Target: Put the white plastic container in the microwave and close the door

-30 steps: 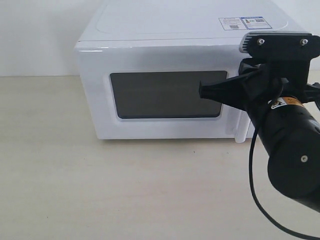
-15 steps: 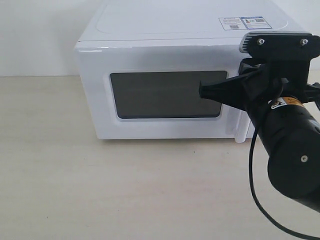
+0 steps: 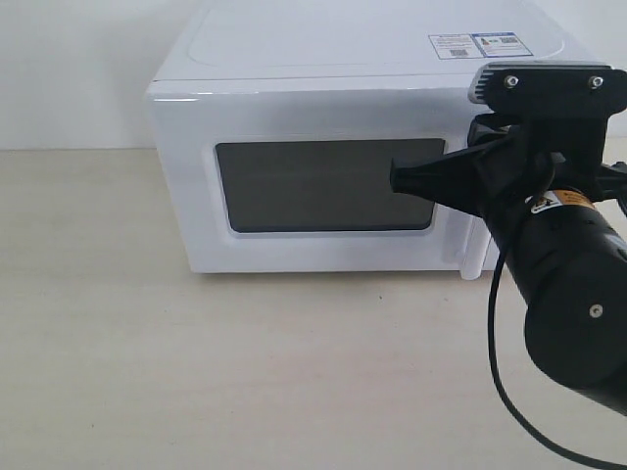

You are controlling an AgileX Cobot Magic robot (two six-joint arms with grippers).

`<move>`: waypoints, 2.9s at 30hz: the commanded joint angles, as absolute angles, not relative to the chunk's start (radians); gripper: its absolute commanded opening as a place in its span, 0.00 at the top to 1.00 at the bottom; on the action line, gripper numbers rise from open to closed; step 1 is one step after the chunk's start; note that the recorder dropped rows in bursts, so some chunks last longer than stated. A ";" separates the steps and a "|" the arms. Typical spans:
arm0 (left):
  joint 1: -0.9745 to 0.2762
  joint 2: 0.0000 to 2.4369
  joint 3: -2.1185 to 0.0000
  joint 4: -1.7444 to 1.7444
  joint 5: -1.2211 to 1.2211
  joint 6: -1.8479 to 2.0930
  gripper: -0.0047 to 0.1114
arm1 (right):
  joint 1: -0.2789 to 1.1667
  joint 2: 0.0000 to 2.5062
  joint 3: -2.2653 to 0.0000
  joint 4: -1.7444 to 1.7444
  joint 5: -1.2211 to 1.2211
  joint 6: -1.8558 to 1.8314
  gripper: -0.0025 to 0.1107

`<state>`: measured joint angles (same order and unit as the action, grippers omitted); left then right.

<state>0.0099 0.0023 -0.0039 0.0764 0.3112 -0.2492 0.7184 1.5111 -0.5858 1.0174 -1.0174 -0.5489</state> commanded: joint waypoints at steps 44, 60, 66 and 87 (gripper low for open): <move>0.001 0.000 0.000 0.071 0.307 -0.256 0.93 | 0.286 0.175 -0.277 1.456 -0.304 -1.116 0.98; 0.001 0.000 0.000 0.071 0.307 -0.256 0.93 | 0.209 0.010 -0.241 1.431 -0.090 -1.131 0.98; 0.001 0.000 0.000 0.071 0.307 -0.256 0.93 | 0.209 0.012 -0.168 1.357 -0.109 -1.077 0.98; 0.001 0.000 0.000 0.071 0.307 -0.256 0.93 | 0.209 0.000 0.000 0.069 0.251 -0.120 0.98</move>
